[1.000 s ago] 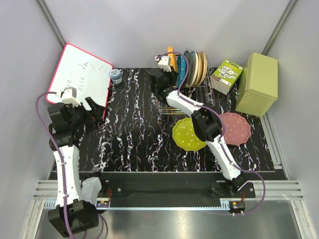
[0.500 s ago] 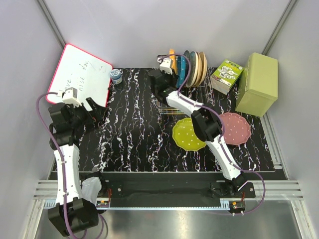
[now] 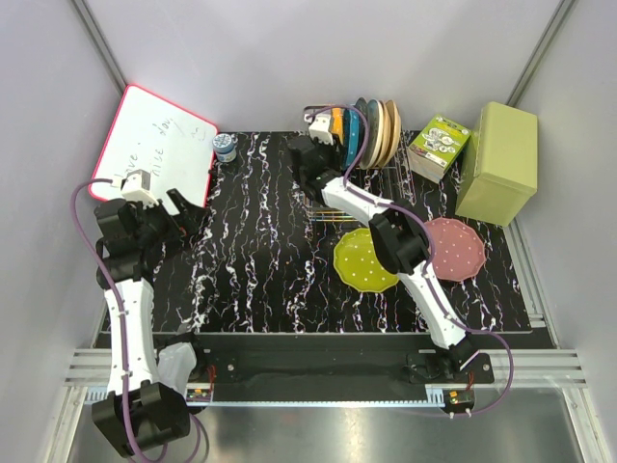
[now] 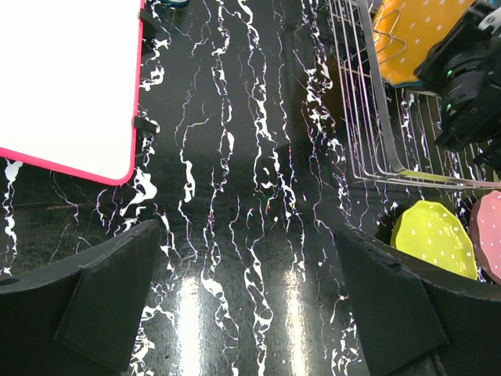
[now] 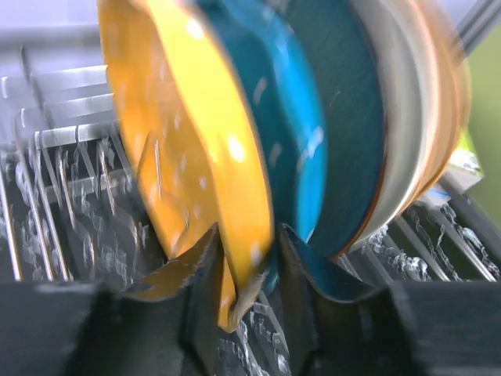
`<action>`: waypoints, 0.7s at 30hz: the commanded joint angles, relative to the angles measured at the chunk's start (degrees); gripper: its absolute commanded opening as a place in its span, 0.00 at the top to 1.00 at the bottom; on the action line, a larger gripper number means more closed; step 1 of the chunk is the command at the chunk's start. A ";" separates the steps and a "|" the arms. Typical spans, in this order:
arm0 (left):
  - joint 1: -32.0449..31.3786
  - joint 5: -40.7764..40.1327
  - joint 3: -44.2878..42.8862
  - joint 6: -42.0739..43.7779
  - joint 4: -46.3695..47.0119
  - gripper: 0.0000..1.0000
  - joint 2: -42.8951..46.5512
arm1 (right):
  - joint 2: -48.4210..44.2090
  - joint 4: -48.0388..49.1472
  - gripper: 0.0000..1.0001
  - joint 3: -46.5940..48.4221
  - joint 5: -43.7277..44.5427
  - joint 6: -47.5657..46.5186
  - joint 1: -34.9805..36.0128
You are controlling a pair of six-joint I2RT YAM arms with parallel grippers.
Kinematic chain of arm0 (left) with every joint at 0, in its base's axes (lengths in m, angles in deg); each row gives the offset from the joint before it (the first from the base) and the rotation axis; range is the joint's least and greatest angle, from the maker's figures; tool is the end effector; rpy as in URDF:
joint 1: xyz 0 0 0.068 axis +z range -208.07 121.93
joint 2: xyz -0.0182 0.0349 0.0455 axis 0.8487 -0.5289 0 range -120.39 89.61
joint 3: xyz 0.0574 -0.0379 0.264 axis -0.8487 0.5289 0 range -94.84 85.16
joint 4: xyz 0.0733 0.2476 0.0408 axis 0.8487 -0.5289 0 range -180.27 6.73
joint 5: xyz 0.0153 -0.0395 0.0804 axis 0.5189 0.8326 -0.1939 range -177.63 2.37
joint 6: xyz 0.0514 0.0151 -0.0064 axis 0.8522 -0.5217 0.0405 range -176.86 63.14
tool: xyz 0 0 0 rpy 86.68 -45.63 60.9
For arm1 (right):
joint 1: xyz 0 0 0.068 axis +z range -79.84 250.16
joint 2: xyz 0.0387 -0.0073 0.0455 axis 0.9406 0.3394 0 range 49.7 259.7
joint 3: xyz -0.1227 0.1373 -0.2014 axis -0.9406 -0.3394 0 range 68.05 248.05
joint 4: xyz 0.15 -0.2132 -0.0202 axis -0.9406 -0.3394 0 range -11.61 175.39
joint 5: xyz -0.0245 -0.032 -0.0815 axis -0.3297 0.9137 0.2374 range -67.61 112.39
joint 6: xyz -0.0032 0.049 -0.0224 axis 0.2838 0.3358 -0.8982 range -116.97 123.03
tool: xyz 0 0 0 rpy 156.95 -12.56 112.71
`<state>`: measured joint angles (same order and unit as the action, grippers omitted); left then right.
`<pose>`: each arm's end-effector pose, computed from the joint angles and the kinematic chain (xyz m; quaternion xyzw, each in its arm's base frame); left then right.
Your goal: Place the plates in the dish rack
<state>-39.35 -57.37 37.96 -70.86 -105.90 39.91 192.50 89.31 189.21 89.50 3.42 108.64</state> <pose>0.1871 0.0444 0.3197 -0.0951 0.8212 -0.1988 0.5264 0.4620 0.3252 0.2118 0.0885 0.7425 -0.2573 0.6121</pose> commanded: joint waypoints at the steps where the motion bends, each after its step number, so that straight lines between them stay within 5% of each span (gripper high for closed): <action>1: 0.44 1.99 0.00 -0.68 2.68 0.01 -0.23 | -1.30 36.45 0.57 -3.90 6.72 -24.72 -0.69; 3: 0.44 2.43 0.18 -0.77 2.77 0.01 -0.41 | -1.73 44.56 0.55 -4.79 5.85 -29.81 -0.34; 13: 0.44 2.96 0.71 -1.03 3.82 0.01 0.47 | -8.41 51.69 0.55 -11.37 4.26 -35.95 1.07; 18: 0.35 6.63 -0.35 3.10 6.63 0.01 2.48 | -20.00 57.52 0.53 -19.45 -2.67 -41.43 5.02; 21: -3.75 13.68 2.63 -1.37 11.90 0.01 5.03 | -31.47 45.63 0.20 -30.17 -8.80 -38.89 7.48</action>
<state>-39.30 -52.78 39.03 -70.27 -103.02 40.90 178.98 137.94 167.23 89.00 -34.66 111.92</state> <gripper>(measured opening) 0.985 0.633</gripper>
